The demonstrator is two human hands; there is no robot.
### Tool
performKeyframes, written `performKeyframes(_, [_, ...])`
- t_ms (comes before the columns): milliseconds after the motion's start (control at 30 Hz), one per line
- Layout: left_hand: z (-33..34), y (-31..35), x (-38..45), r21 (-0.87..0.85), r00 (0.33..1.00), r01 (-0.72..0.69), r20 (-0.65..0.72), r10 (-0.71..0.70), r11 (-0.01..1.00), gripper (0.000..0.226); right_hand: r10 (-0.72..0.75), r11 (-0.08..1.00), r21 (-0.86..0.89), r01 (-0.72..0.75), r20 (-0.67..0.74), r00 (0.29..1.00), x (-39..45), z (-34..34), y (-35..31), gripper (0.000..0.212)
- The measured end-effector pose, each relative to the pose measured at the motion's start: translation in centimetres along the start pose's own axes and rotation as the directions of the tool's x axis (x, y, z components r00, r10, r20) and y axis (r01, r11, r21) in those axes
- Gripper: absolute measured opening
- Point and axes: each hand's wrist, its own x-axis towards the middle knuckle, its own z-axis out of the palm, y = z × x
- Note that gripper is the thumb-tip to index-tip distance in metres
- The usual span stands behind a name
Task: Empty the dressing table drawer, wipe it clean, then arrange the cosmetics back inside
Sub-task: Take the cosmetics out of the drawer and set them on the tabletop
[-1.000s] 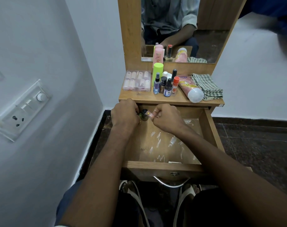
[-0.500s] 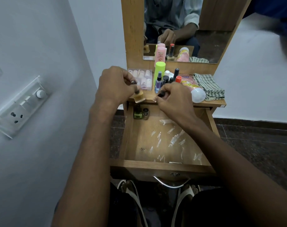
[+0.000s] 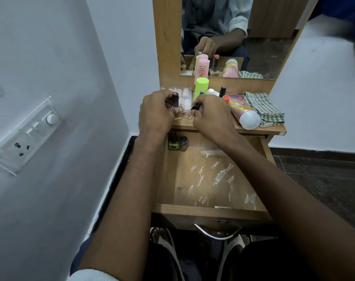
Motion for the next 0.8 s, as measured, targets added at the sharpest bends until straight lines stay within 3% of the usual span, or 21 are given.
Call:
performKeyframes(300, [-0.6, -0.1, -0.4, -0.029, 0.997, 0.007, -0.071, -0.009, 1.000, 0.054, 0.031, 0.999, 0.030, -0.031, -0.012, 0.999, 0.0, 0.4, -0.1, 0.018])
performKeyframes(367, [-1.3, 0.3, -0.9, -0.050, 0.997, -0.009, -0.081, 0.005, 0.999, 0.050, 0.040, 0.998, 0.049, -0.039, -0.028, 0.999, -0.1, 0.3, -0.1, 0.016])
performKeyframes(567, [-0.5, 0.5, -2.7, -0.002, 0.996, -0.043, 0.083, 0.043, 0.999, 0.011, 0.044, 0.989, 0.143, -0.036, -0.049, 0.998, -0.6, 0.0, -0.8, 0.018])
performKeyframes(633, [0.1, 0.5, -3.3, 0.002, 0.996, -0.025, 0.081, 0.025, 1.000, 0.014, 0.054, 0.985, 0.169, -0.044, -0.054, 0.997, -0.7, 0.5, -0.8, 0.026])
performKeyframes(800, [-0.1, 0.3, -3.5, -0.020, 0.999, -0.012, 0.050, 0.013, 1.000, 0.013, 0.054, 0.967, 0.254, -0.025, -0.105, 0.993, -1.2, 1.0, -0.7, 0.019])
